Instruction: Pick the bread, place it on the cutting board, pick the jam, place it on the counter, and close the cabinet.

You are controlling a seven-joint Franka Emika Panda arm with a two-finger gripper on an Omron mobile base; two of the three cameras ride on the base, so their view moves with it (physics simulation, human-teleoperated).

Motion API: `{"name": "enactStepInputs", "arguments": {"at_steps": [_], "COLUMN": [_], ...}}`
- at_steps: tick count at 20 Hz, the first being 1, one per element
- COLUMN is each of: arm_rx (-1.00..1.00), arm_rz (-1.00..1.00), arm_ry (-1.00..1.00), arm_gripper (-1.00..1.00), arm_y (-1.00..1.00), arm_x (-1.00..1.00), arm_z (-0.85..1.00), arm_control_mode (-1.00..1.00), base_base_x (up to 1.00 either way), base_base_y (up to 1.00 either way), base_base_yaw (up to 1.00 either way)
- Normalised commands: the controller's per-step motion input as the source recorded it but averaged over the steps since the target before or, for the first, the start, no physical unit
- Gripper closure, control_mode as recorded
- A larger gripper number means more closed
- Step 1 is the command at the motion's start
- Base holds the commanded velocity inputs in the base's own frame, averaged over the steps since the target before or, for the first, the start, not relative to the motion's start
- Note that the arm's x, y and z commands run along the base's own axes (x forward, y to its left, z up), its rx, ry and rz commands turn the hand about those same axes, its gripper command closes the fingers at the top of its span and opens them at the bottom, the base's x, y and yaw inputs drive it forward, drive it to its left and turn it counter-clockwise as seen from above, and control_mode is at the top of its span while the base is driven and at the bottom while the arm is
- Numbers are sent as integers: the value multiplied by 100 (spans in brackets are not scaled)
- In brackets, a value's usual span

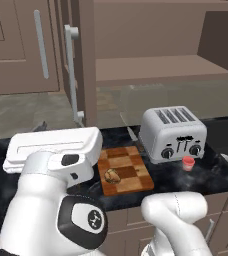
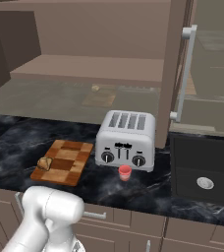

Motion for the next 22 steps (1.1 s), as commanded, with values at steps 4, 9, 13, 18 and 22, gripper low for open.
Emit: {"name": "enactStepInputs", "arguments": {"at_steps": [4,9,13,18,22], "arm_rx": [3,5,4,3,3], "arm_rz": [-19,-20,-19,-17,-18], "arm_ry": [-6,-5,-5,-5,-5], "arm_gripper": [-100,-100,-100,-100,-100], "arm_y": [12,0,0,0,0], "arm_x": [19,22,17,9,10], "arm_z": [-1,-1,-3,-3,-1], "arm_control_mode": [-100,-100,-100,-100,-100], "base_base_x": [0,0,0,0,0], "base_base_y": [0,0,0,0,0], "base_base_yaw": [0,0,0,0,0]}}
